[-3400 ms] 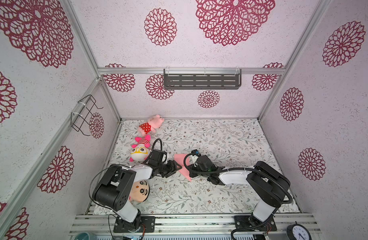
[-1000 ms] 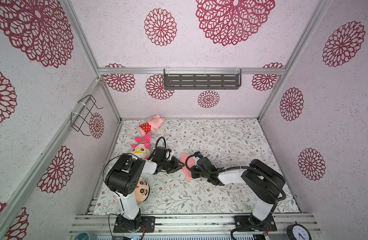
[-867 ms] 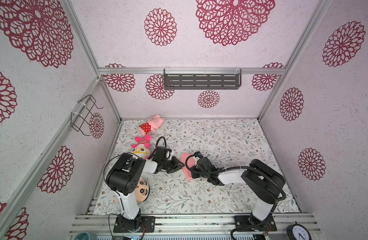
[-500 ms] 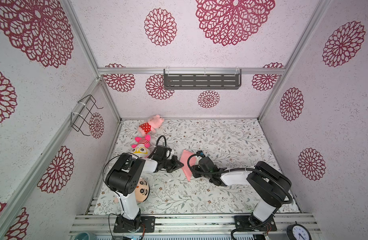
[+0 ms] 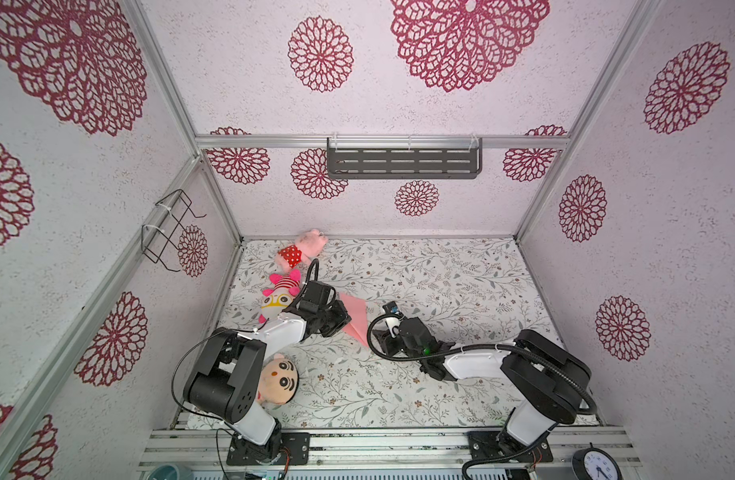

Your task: Fold a paper plane with a square sheet of paper (pick it up from the middle)

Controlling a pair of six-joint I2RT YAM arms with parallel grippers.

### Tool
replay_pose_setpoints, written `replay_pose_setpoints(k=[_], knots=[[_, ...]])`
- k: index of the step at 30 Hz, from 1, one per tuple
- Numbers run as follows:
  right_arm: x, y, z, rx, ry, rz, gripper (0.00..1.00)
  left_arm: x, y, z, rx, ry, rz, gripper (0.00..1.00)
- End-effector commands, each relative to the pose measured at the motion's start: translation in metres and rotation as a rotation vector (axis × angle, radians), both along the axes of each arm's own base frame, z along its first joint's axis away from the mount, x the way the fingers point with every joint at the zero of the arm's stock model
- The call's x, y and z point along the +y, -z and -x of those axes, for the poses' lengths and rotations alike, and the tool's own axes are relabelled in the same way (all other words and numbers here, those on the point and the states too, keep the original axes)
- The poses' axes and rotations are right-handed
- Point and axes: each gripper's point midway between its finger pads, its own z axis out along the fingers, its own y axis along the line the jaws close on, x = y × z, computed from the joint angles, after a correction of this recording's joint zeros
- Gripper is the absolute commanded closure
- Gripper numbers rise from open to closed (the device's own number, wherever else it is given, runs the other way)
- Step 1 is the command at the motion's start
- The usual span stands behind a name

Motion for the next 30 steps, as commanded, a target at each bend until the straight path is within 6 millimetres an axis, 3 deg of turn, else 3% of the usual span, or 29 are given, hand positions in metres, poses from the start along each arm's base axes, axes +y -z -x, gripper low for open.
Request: replay_pose_setpoints(k=[1,12,25,30], knots=[[0.028,-0.026,0.006,-0.174,-0.123,-0.045,0.45,0.009,0.004,0.002,0.047,-0.072,-0.072,0.97],[0.055,0.006,0.000,-0.199,-0.158,0.059,0.57,-0.002,0.009,0.000,0.106,-0.068,-0.050,0.96],[0.051,0.022,-0.009,-0.236,-0.136,0.136,0.74,-0.009,0.004,-0.001,0.119,-0.054,-0.020,0.92],[0.043,0.022,-0.006,-0.246,-0.125,0.138,0.83,-0.009,0.003,-0.001,0.126,-0.051,-0.002,0.85]])
